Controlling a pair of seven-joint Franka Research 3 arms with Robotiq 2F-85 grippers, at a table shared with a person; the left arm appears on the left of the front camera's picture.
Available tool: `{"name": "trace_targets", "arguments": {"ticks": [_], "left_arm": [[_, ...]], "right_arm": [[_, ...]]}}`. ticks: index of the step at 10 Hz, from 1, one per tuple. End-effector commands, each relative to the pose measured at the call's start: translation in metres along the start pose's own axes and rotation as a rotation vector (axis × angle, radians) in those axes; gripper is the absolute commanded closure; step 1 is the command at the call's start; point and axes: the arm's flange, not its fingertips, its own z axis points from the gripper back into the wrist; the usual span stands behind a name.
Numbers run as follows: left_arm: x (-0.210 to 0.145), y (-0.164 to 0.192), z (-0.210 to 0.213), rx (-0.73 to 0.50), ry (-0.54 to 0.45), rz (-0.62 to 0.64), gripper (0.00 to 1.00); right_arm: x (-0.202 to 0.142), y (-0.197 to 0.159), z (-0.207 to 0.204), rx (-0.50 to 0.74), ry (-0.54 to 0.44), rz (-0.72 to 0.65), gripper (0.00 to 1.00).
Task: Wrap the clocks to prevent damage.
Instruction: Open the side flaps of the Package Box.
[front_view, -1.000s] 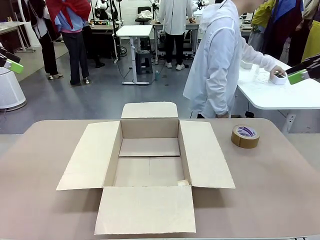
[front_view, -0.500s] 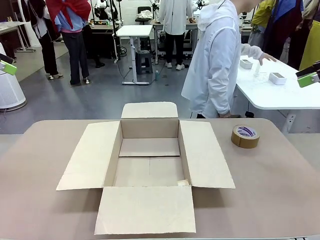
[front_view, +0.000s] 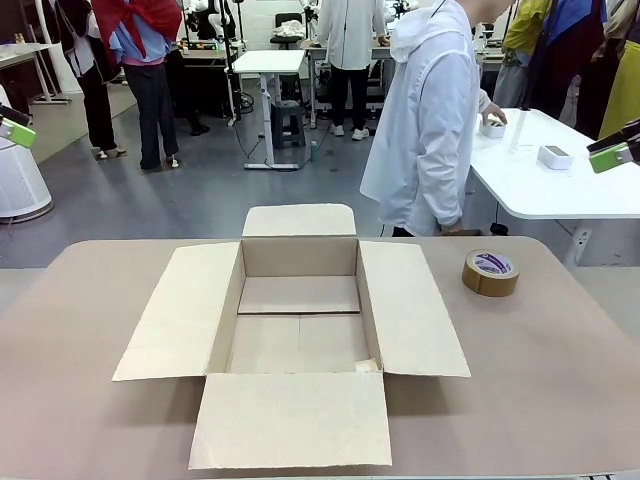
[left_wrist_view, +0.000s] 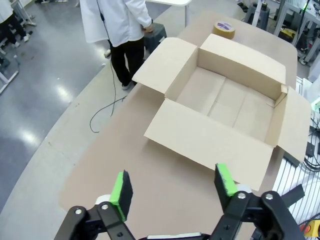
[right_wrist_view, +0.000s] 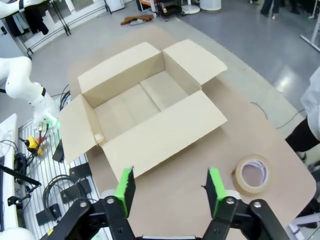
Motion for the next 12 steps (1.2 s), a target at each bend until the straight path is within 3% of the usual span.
{"name": "trace_targets", "arguments": {"ticks": [1,2,3,9,10,11,12], "left_arm": [[-0.006,-0.007,0.008,-0.020,0.000,-0.008,1.00],[-0.008,-0.010,0.008,-0.024,0.004,-0.001,0.65],[-0.013,-0.011,0.013,-0.021,0.003,0.005,1.00],[-0.017,-0.008,0.012,-0.035,0.021,0.005,1.00],[-0.016,-0.008,0.011,-0.027,0.029,-0.012,1.00],[-0.012,-0.007,0.011,-0.030,0.006,0.016,1.00],[-0.012,-0.007,0.011,-0.030,0.006,0.016,1.00]], "right_arm": [[-0.003,0.010,0.001,0.002,0.005,0.012,0.65],[-0.002,0.011,0.001,0.003,0.010,0.005,1.00],[-0.001,0.011,0.001,0.009,0.015,-0.001,1.00],[0.002,0.014,-0.001,0.011,0.044,-0.018,1.00],[0.003,0.015,-0.005,0.005,0.084,-0.025,1.00],[0.004,0.010,0.000,0.009,0.017,0.004,1.00],[0.004,0.010,0.000,0.009,0.017,0.004,1.00]]}}
